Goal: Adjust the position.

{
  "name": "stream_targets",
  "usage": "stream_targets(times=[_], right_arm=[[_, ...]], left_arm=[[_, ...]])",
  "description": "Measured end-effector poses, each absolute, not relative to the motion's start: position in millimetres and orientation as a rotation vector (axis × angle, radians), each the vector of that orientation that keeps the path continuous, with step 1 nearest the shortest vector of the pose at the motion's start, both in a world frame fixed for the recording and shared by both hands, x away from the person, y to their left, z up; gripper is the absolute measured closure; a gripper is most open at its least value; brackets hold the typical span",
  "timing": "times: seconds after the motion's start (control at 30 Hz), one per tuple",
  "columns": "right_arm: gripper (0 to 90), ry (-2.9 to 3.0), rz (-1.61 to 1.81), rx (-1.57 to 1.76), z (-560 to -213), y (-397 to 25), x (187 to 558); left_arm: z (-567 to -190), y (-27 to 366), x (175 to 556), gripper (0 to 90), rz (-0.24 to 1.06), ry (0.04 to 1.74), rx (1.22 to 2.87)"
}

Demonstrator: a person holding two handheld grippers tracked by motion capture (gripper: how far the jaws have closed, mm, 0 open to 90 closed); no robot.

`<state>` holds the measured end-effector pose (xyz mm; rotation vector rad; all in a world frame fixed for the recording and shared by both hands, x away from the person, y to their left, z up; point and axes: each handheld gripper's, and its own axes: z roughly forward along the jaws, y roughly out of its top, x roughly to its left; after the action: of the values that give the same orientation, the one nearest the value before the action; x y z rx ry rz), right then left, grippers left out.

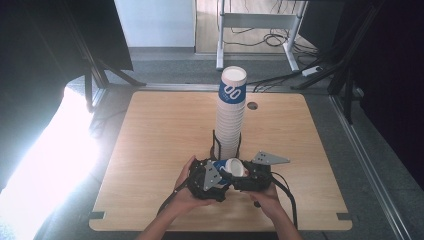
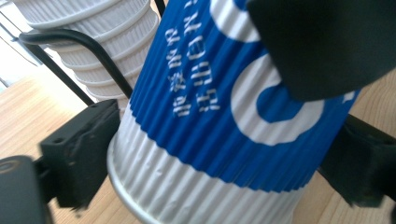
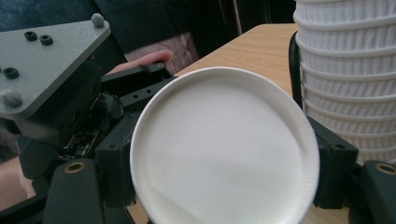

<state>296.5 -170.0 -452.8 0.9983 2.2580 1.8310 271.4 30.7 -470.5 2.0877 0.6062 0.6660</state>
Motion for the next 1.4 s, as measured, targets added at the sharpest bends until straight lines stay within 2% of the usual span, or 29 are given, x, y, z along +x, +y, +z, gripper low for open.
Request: stream_targets(times=[0.63,0.93,1.4], right_arm=[[24.8,2.301,1.787,1.016,-455.3,-169.2,299.5],[26.2,2.325,1.774,1.026,-455.4,-168.0,300.0],[24.7,2.331,1.769,1.042,-456.2,-168.9,301.7]], left_arm=[[-476.8,32.3,272.4,12.3,0.65,0.585,2.107],[-476.1,28.9,271.3,6.8,0.681,0.59,2.104],[-479.3,30.0,271.5,12.1,0.669,0.582,2.102]])
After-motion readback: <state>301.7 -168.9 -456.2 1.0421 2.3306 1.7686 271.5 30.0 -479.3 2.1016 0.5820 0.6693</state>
